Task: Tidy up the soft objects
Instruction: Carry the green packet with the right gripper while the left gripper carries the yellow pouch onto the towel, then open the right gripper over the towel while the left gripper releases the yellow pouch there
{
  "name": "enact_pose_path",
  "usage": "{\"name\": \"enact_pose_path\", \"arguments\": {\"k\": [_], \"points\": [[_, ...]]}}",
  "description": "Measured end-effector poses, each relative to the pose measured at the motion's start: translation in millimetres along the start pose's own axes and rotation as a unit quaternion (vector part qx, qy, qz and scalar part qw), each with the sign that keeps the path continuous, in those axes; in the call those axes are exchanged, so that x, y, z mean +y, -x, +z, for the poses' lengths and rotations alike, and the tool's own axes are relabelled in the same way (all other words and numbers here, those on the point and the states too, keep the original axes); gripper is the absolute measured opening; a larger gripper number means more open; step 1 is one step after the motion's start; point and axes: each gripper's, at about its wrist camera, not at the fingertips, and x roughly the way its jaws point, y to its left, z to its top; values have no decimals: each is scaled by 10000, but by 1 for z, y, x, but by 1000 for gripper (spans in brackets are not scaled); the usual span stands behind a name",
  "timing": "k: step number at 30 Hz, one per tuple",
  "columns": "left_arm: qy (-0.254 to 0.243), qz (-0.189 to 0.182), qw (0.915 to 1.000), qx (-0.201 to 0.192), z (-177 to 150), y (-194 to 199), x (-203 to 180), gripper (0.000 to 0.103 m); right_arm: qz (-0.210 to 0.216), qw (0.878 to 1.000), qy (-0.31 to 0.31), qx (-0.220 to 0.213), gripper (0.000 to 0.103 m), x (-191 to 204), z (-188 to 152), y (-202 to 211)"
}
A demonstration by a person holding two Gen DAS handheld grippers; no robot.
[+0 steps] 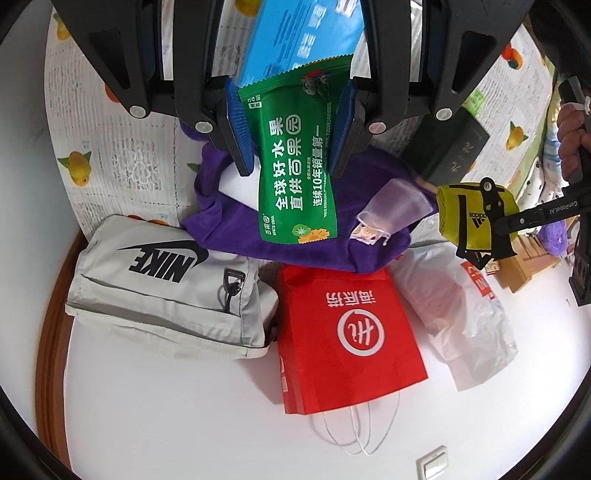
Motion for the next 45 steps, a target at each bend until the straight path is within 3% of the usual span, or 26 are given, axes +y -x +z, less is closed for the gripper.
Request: {"name": "enact_pose_path", "arguments": {"k": [7,15,24,34,42,45], "points": [[-53,-62,9998,155,20,-33,-3,19,-25,10000,-17,92,41,-10,17,-31],[-142,-85,9992,372,31,-69,-12,19,-344,9989,136,273,41,-24,35,-68],[-96,-327,9969,711,41,-115,-22,19,-450,9974,78,557,41,-39,43,-105],[-203,-215,9933,1120,46,-165,-36,20,-317,9947,-13,975,42,-51,37,-142],[-205,7,9926,1195,47,-179,-30,25,-237,9938,92,1079,45,-49,34,-149],[-230,79,9920,1237,48,-183,-31,32,-139,9941,58,1076,50,-49,35,-149]]}}
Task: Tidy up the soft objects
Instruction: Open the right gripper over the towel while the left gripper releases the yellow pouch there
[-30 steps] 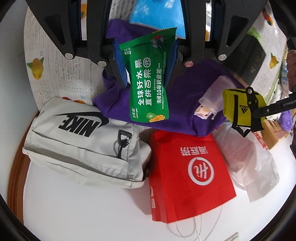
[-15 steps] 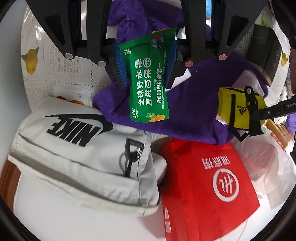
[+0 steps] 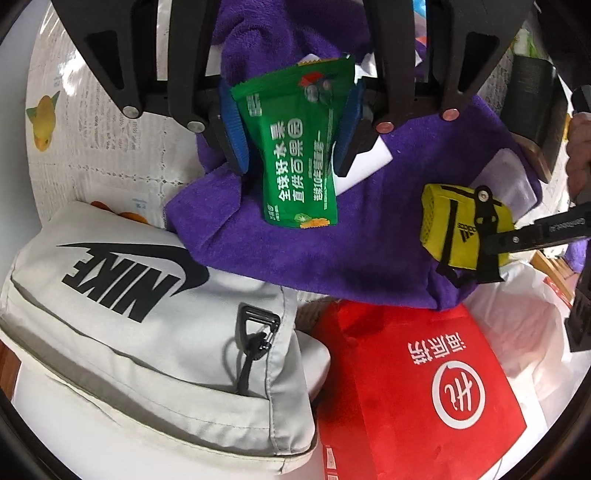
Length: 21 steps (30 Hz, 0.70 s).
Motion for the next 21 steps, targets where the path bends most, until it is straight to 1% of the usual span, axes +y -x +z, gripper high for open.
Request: {"name": "enact_pose_path", "arguments": {"k": [1,2,3,4,5,7,12,17,19,21], "points": [[-32,64,10000,39,0,-1,-1,41,0,10000,16,-10,51,1,0,1],[-53,123,9999,51,0,-1,-1,46,-11,10000,38,-28,54,1,0,2],[-54,159,9999,34,1,-1,-1,56,-18,10000,62,-48,55,2,1,2],[-57,178,9998,-33,1,2,0,61,-28,9999,92,-86,58,3,0,5],[-88,183,9997,-125,0,7,-1,63,-35,9999,109,-119,61,4,0,8],[-121,270,9993,-210,1,15,-3,66,-47,9997,122,-196,61,5,-1,16],[-253,485,9977,-392,-7,42,-6,66,-18,9992,85,-399,62,12,-4,40],[-402,785,9937,-685,-24,77,-14,66,90,9987,40,-504,62,23,-15,66],[-432,839,9922,-811,-34,92,-16,66,106,9985,77,-539,62,31,-24,79],[-412,792,9915,-942,-44,107,-16,66,112,9984,86,-556,62,37,-33,92]]}}
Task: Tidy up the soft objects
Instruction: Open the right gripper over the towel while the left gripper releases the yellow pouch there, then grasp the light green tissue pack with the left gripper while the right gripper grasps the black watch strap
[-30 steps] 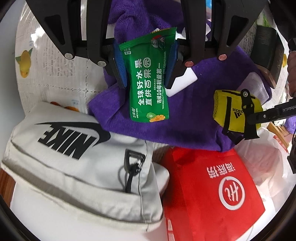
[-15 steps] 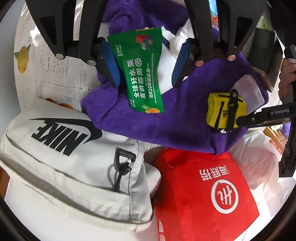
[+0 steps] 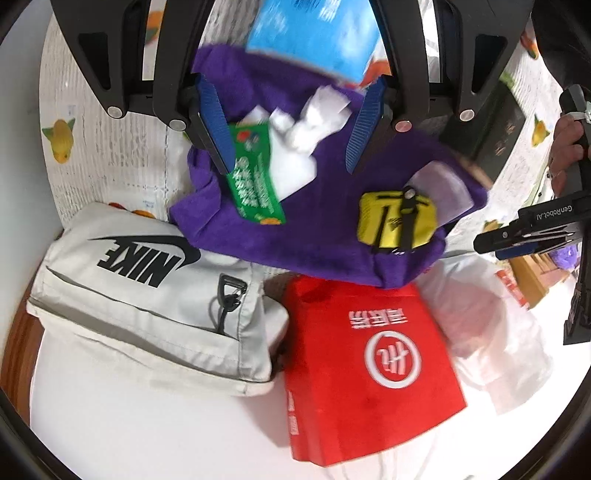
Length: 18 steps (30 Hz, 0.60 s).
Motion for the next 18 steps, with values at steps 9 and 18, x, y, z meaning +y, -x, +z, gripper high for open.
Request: {"name": "enact_pose_path", "arguments": {"k": [9,18], "points": [[-14,-106,9998,-188,-51,59,5,66,0,10000,-5,-98,62,29,-50,50],[266,-339,9990,93,-119,85,26,66,179,9995,-239,-105,62,42,-107,88]]}}
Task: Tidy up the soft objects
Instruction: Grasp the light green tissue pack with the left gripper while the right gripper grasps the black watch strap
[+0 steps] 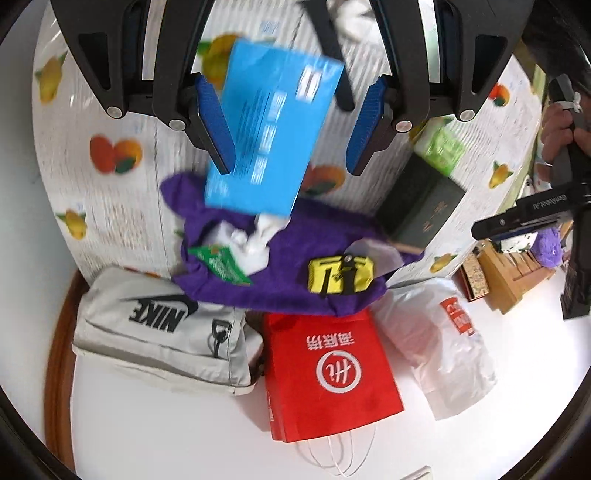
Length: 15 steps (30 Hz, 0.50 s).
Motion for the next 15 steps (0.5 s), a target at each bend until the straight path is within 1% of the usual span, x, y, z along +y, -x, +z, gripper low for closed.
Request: {"name": "enact_pose_path", "arguments": {"k": [3,5,7,9,11,14,15], "points": [[-71,-91,9999,104,-23,-1,1,67,-12,10000,-54,62,62,2,-20,7],[-127,-209,9995,221,-36,-8,0,72,-30,9999,-75,87,62,3,-30,11],[-215,-273,9988,344,-49,-19,-1,74,-11,9999,-122,50,62,3,-43,18],[-320,-263,9984,383,-58,-29,-3,75,18,9999,-122,11,62,3,-51,23],[-404,-187,9978,484,-66,-42,-4,76,-54,9999,-87,80,62,3,-62,26],[-422,-197,9974,541,-70,-57,-1,76,-144,9998,-55,103,62,4,-74,28],[-423,-179,9975,546,-71,-61,0,78,-143,9998,-58,103,62,4,-78,28]]}}
